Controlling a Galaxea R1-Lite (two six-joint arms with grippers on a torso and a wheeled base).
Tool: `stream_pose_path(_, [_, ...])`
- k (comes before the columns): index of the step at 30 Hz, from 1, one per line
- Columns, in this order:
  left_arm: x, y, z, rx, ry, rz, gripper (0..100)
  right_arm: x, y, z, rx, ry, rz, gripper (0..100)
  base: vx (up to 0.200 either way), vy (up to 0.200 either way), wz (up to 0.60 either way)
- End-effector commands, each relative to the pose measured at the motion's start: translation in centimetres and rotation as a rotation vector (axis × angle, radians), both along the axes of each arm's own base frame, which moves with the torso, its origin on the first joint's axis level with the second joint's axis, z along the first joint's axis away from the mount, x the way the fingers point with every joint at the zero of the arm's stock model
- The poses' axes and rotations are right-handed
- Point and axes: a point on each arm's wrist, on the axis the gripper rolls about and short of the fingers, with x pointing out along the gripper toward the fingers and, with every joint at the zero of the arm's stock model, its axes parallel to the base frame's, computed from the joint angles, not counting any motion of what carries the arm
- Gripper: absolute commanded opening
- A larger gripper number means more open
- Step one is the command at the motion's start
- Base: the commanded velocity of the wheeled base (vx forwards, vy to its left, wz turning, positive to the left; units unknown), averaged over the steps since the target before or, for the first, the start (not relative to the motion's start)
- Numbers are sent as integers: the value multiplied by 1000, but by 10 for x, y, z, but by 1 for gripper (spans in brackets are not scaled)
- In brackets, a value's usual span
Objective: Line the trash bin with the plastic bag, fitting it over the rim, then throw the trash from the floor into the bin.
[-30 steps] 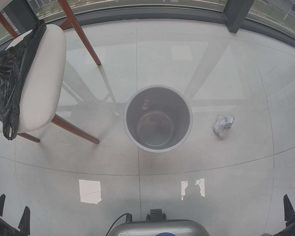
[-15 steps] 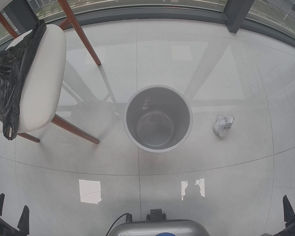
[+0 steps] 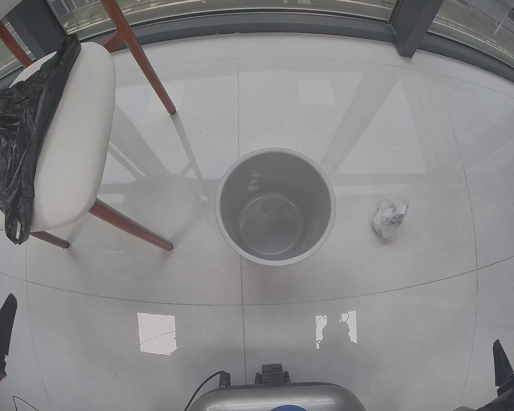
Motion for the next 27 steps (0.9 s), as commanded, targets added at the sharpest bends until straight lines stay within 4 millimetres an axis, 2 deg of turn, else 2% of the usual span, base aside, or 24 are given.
stream_pose_path(1, [80,-1,42,-7,115,46,100,1,0,-5,2,9,2,100,0,0,0])
stream_pose_path(5, [98,3,45,-19,95,72,100,1,0,-5,3,8,0,100,0,0,0])
stream_pose_path(14, [113,10,44,-3,111,76,100,1,0,-5,3,8,0,100,0,0,0])
stream_pose_path(17, [131,12,49,6,100,65,100,1,0,-5,3,8,0,100,0,0,0])
stream_pose_path(20, [147,13,65,12,30,28,100,1,0,-5,3,8,0,100,0,0,0])
stream_pose_path(21, [147,13,65,12,30,28,100,1,0,-5,3,8,0,100,0,0,0])
stream_pose_path(22, [150,13,81,16,-22,20,100,1,0,-5,3,8,0,100,0,0,0])
stream_pose_path(23, [151,13,83,18,-30,20,100,1,0,-5,3,8,0,100,0,0,0])
stream_pose_path(24, [152,12,95,22,-71,13,100,1,0,-5,3,8,0,100,0,0,0])
stream_pose_path(27, [155,12,108,25,-108,1,100,1,0,-5,3,8,0,100,0,0,0])
